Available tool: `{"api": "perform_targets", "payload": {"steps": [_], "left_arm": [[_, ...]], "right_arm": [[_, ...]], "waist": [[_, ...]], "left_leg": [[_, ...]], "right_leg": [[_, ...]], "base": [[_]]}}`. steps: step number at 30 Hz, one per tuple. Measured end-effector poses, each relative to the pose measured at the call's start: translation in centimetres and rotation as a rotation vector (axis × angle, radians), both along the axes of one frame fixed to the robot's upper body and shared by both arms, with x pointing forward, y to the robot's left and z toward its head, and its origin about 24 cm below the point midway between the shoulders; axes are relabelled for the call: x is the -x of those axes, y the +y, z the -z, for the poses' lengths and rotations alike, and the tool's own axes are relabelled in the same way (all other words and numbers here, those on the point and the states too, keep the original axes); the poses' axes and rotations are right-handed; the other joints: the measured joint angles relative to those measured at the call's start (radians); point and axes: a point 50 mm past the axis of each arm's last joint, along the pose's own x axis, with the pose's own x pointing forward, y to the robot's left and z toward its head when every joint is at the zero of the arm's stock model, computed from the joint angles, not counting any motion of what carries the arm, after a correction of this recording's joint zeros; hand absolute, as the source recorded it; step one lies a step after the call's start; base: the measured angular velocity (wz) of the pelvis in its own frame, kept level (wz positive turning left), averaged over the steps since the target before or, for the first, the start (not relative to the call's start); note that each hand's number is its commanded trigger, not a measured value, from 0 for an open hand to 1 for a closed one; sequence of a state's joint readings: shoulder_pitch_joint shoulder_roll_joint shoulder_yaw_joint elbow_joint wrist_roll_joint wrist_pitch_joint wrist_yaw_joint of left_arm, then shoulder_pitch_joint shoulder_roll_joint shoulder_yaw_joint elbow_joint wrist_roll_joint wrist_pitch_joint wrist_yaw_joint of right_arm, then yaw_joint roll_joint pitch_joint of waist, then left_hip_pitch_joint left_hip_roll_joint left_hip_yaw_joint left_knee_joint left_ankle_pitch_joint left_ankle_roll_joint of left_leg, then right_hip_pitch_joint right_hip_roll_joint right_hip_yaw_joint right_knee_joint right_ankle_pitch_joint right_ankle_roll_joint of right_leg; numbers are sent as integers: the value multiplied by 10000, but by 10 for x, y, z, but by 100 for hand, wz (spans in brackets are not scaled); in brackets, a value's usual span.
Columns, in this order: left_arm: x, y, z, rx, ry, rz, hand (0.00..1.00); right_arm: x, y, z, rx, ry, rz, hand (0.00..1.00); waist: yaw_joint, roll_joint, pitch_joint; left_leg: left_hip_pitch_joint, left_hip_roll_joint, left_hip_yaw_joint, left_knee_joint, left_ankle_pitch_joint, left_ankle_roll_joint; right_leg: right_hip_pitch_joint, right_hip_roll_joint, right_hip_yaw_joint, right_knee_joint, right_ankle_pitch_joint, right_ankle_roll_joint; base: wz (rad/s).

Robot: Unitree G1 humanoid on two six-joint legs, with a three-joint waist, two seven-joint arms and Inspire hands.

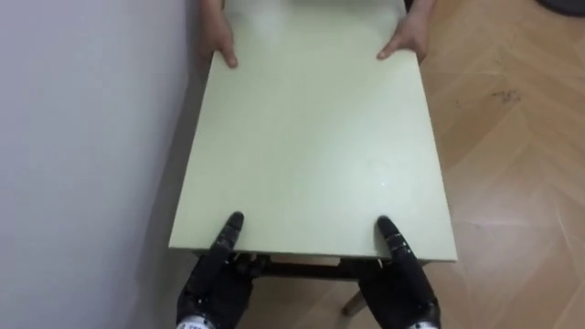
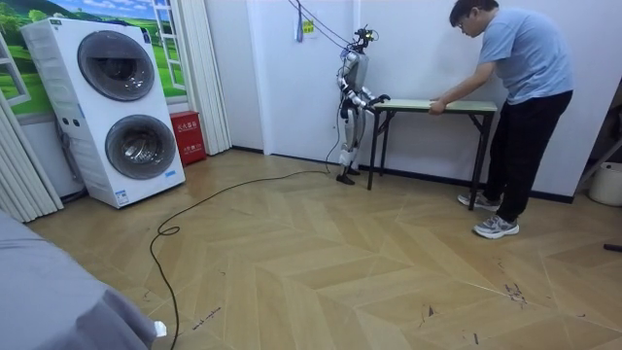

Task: Move table with human

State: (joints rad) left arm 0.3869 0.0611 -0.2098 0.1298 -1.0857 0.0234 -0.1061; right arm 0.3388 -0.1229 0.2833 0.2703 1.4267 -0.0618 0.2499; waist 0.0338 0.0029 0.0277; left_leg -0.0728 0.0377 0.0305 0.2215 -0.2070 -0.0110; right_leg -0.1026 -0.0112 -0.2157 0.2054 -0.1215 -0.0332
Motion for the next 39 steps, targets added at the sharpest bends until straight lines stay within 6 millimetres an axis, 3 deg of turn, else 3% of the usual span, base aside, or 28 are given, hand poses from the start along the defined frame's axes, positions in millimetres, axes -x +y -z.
{"api": "perform_targets", "payload": {"steps": [5, 19, 20, 21, 22, 23, 27, 33, 39], "left_arm": [[2, 0, 4, -11, 216, 12, 100], [2, -1, 7, 44, 239, 85, 100], [2, -1, 7, 49, 236, 89, 76], [2, -1, 7, 48, 238, 89, 38], [2, -1, 7, 46, 252, 86, 4], [3, -1, 8, 47, 259, 89, 0], [3, -1, 8, 6, 220, 145, 0], [0, 7, 5, -1787, -508, 1527, 0], [1, 9, 7, -2338, -678, 1859, 0]], "right_arm": [[3, 0, 4, -18, 237, -10, 100], [2, -2, 5, 21, 267, 15, 100], [2, -2, 5, 36, 271, 13, 77], [2, -2, 5, 35, 272, 12, 0], [3, -2, 5, 44, 280, 9, 0], [3, -3, 5, 66, 284, 5, 0], [3, -4, 5, 304, 228, -167, 0], [-2, -9, 1, 1003, -364, -886, 0], [-1, -15, 3, 1398, -381, -1016, 0]], "waist": [[9, 0, 4], [48, 12, 1], [55, 12, 1], [58, 13, 1], [53, 13, 0], [51, 13, 1], [79, 13, 0], [54, 82, -44], [203, 112, -73]], "left_leg": [[329, -26, 256, -176, 5, 12], [421, -91, 290, -174, 5, 16], [425, -90, 302, -175, 5, 16], [432, -91, 311, -176, 5, 16], [448, -91, 344, -179, 5, 16], [461, -91, 365, -183, 5, 16], [486, -100, 403, -188, 4, 17], [534, -138, 476, -187, -22, 121], [692, -148, 477, -222, 3, 157]], "right_leg": [[292, -5, -61, -22, -33, 51], [329, -13, -69, -20, -61, 70], [330, -13, -67, -19, -61, 70], [332, -14, -66, -17, -61, 70], [342, -18, -63, -16, -61, 70], [355, -21, -63, -16, -61, 70], [363, -31, -53, -12, -61, 70], [468, -66, -42, -6, -123, 28], [627, -80, -41, -7, -167, 21]], "base": [[-1], [0], [0], [-3], [-4], [-3], [-3], [1], [1]]}}
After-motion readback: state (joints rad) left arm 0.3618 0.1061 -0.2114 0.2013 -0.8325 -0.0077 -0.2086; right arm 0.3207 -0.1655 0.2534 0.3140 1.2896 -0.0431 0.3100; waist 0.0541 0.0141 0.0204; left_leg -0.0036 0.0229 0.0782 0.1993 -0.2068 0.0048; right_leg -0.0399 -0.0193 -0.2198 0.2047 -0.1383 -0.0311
